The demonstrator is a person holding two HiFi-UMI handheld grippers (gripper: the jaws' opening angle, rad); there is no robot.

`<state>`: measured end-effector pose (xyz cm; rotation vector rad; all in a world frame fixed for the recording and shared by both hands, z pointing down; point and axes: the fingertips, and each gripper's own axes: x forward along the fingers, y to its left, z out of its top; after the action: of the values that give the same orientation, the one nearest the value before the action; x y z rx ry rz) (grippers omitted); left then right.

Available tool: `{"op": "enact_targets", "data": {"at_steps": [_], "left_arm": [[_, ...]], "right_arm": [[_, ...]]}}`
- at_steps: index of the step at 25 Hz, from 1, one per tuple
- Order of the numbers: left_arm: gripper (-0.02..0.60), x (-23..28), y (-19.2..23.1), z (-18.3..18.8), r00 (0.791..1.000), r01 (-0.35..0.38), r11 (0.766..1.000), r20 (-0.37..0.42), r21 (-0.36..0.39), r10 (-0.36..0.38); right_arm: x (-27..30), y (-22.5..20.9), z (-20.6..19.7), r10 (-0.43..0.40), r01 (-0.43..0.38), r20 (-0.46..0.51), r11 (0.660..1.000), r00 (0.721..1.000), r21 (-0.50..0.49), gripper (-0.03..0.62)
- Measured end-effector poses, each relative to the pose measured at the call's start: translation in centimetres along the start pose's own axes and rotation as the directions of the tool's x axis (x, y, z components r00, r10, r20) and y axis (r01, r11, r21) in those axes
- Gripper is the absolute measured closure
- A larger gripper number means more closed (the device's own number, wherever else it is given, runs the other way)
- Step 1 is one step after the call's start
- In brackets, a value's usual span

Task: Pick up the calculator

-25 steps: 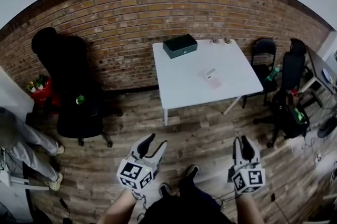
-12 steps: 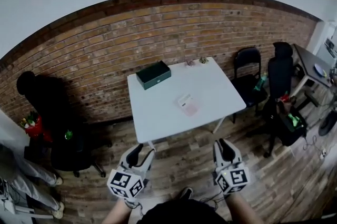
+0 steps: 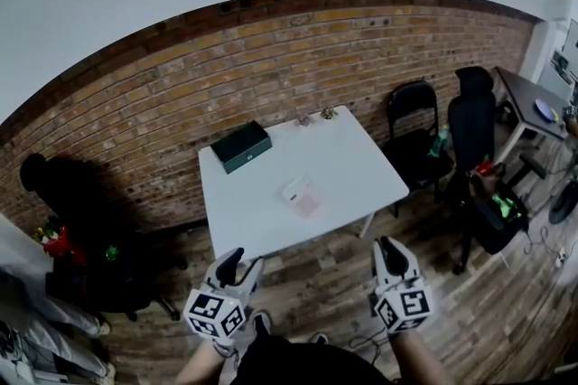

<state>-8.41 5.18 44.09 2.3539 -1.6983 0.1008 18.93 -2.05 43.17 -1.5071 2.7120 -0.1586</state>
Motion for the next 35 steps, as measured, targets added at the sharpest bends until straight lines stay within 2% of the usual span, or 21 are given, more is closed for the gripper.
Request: {"op": "enact_targets", "data": {"at_steps": [7,12,16,19,22,28,32,35], "left_arm": [[0.393,4.3,0.8,0.2,1.0,0.03,0.999,-0.007,0.032,-0.03],[0.393,7.8,4.1,-0.5,0.999,0.049,0.998,-0.022,-0.032,-0.05],[0.393,11.4,7.8,0.5,0.995,0.095,0.995,-0.003,-0.038,-0.095],[0.393,14.0,11.5,0.0,0.993,0.115,0.991,-0.011,-0.067,-0.116],[0.393,16.9,14.8,-2.1,0.987,0.145,0.982,-0.055,-0.121,-0.153],[0.393,23.2,20.1,-5.7,0.96,0.208,0.948,-0.134,-0.24,-0.245],[0.393,27.4,21.2,-9.3,0.916,0.264,0.902,-0.203,-0.341,-0.345],[0.393,30.4,21.5,-12.0,0.89,0.267,0.889,-0.259,-0.372,-0.376]], "right_arm": [[1.9,-3.1,-0.7,-0.069,0.069,-0.012,0.998,0.998,0.002,0.531],[4.3,-4.3,-0.5,-0.112,0.112,-0.018,0.994,0.994,-0.006,0.528],[8.6,-5.6,-0.6,-0.17,0.169,-0.019,0.985,0.985,-0.015,0.53],[12.9,-4.7,-1.0,-0.178,0.177,-0.044,0.984,0.983,-0.025,0.528],[16.7,-3.1,-1.6,-0.181,0.179,-0.078,0.983,0.98,-0.028,0.528],[23.2,-0.8,-1.5,-0.199,0.194,-0.115,0.98,0.973,-0.053,0.523],[24.9,-1.3,-2.5,-0.251,0.245,-0.146,0.968,0.957,-0.059,0.522],[25.4,-1.8,-3.5,-0.271,0.266,-0.171,0.963,0.947,-0.052,0.522]]}}
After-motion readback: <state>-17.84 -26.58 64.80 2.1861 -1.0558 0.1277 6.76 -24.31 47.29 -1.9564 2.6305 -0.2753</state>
